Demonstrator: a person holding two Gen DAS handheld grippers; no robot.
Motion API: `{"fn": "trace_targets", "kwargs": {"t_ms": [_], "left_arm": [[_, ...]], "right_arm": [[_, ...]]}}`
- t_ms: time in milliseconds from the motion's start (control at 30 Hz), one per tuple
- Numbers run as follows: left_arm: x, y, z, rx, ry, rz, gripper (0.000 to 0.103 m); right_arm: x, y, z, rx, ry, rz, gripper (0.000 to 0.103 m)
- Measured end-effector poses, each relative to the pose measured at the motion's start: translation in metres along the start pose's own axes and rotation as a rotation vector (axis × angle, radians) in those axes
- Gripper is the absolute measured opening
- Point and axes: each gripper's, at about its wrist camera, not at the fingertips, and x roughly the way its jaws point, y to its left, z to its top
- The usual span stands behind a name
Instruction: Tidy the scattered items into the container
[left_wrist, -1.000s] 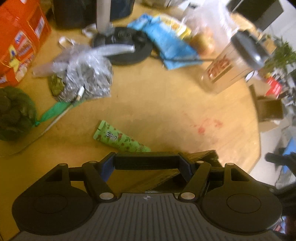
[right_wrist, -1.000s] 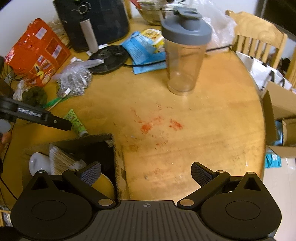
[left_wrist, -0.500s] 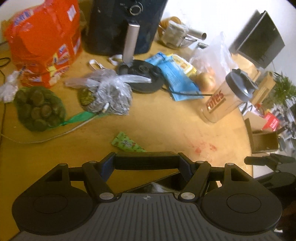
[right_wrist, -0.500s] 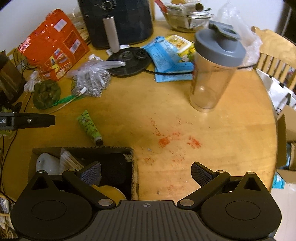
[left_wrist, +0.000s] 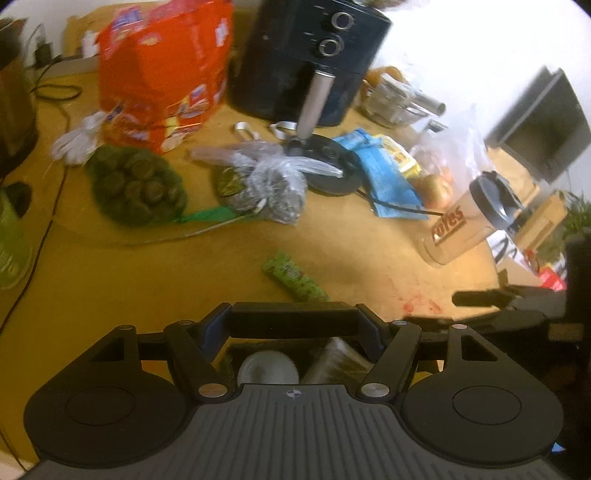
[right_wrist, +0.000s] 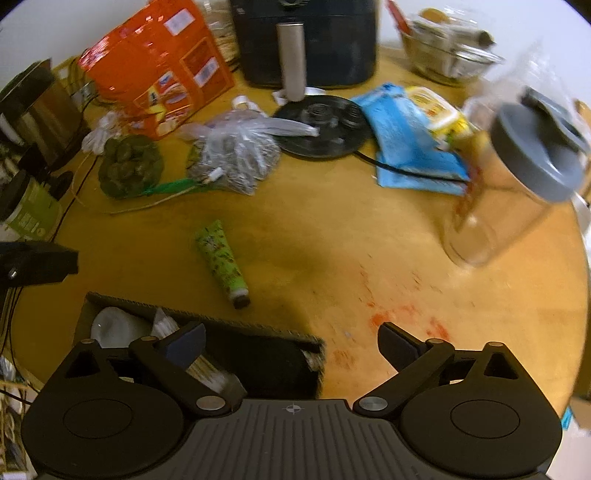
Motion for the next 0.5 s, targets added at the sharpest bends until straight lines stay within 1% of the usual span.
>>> {"fn": "trace_targets", "kwargs": {"t_ms": [267, 500], "left_arm": [[-0.017, 0.017, -0.02, -0.125, -0.022, 0.03, 0.07], [-0.031, 0.027, -0.038, -0.221, -0.042, 0.065, 0.07]], "right_arm": [[0.029, 0.015, 0.03, -0.095, 0.022, 0.042, 0.093], [0.06, 0.029, 0.051, -0.158, 0.085, 0.094, 0.084]]}}
